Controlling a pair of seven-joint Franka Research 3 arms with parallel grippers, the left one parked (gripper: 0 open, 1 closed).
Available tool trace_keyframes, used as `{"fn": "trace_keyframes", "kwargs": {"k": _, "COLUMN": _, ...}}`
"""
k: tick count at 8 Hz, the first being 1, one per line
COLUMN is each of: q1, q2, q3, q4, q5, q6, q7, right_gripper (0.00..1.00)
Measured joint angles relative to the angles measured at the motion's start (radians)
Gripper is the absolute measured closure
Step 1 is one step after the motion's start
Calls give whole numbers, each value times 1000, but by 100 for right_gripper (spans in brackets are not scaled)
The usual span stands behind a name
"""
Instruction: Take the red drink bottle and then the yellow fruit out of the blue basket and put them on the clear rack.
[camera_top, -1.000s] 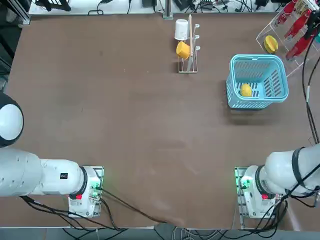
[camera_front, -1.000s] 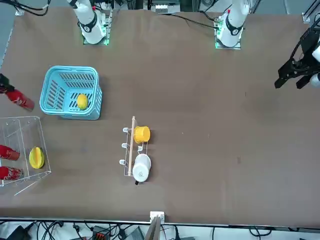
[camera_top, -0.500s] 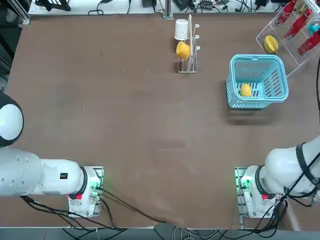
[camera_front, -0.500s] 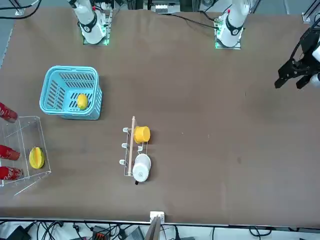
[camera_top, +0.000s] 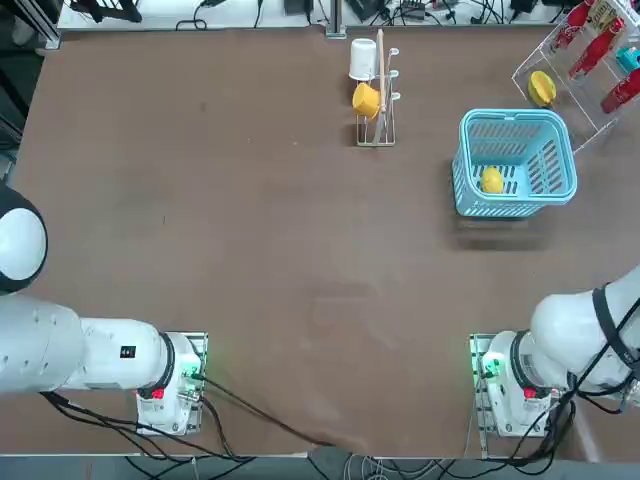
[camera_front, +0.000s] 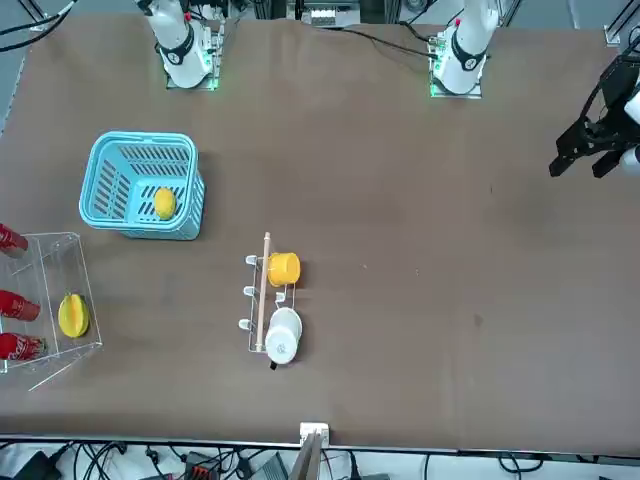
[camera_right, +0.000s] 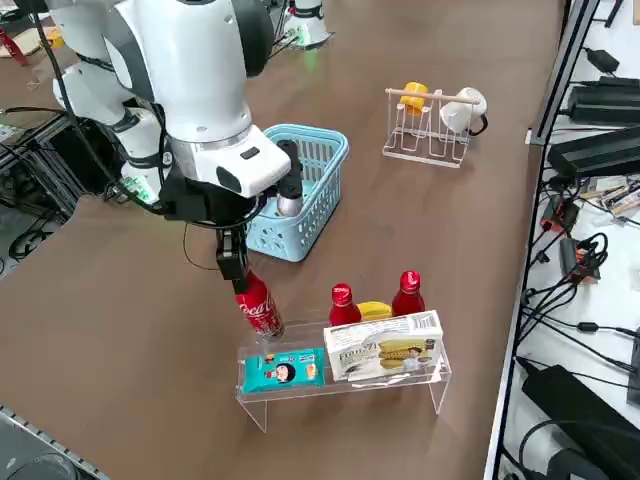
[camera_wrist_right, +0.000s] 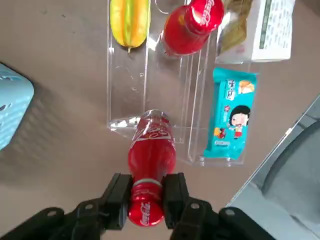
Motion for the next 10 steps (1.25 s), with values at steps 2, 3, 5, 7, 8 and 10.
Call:
{"fn": "trace_keyframes", "kwargs": {"k": 2, "q1": -1, "q2": 5, "q3": 0, "q4": 0, "q5": 0, "q6": 10, "q7": -8, "right_gripper": 62}}
{"fn": "trace_keyframes", "kwargs": {"k": 3, "q1": -2, "q2": 9, "q3": 0, "q4": 0, "q5": 0, "q6": 15, "q7": -8, "right_gripper": 62}}
{"fn": "trace_keyframes", "kwargs": {"k": 5, "q1": -6, "q2": 24, "q3": 0, "q4": 0, "q5": 0, "q6": 25, "q7": -8, "right_gripper": 62}}
{"fn": "trace_keyframes", "kwargs": {"k": 7, "q1": -8, "q2": 29, "q3": 0, "q4": 0, "q5": 0, "q6": 33, "q7": -8, "right_gripper": 62}}
{"fn": "trace_keyframes", "kwargs": {"k": 8, "q1": -8, "q2": 31, "q3": 0, "q4": 0, "q5": 0, "q6": 34, "q7": -8, "right_gripper": 62}}
{"fn": "trace_keyframes", "kwargs": {"k": 10, "q1": -9, "q2": 36, "q3": 0, "q4": 0, "q5": 0, "q6": 34, "q7": -8, "right_gripper": 62}}
